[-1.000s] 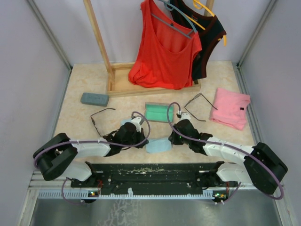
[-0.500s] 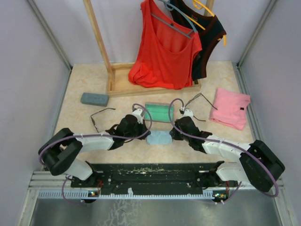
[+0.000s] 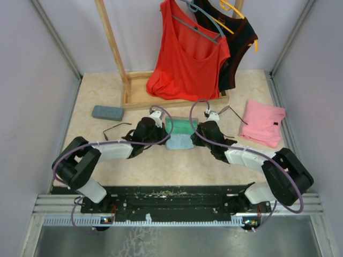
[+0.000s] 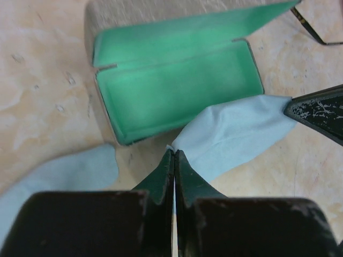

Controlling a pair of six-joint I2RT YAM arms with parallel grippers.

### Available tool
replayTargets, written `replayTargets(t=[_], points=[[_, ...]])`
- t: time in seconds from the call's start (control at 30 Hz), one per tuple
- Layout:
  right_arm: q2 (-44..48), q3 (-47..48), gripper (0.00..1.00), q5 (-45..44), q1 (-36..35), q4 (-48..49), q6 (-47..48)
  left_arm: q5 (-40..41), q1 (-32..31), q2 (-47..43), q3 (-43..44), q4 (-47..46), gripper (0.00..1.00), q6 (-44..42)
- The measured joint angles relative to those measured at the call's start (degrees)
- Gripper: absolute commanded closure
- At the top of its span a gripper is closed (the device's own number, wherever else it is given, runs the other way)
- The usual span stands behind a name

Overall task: Organize the sunglasses
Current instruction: Pick up the glasses cleaning cloth from the center of the board, then place the glasses cleaning cloth in the sunglasses case.

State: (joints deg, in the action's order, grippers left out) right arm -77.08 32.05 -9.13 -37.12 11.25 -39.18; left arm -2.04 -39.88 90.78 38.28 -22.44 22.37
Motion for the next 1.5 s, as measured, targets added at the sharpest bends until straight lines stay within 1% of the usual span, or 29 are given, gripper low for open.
replayTargets(t=[0.2, 0.5, 1.03, 1.5], points=[[-4.0, 3.0, 1.00, 0.2, 1.5, 1.3, 0.2, -0.9, 2.4, 3.7, 4.4, -0.7, 1.00, -2.0], [-8.6, 4.5, 1.00, 0.9, 4.5, 3.0, 0.2, -1.2, 3.6, 9.3, 8.9, -1.2, 1.00, -4.7], [-11.3, 6.4, 1.00, 1.9, 6.6, 5.6, 0.3, -2.5, 5.0, 13.0, 12.6, -2.6, 1.00, -6.4], [-14.5, 7.5, 1.00, 2.4, 7.6, 6.2, 1.3, -3.3, 5.8, 14.2, 12.7, -3.1, 1.00, -6.4]])
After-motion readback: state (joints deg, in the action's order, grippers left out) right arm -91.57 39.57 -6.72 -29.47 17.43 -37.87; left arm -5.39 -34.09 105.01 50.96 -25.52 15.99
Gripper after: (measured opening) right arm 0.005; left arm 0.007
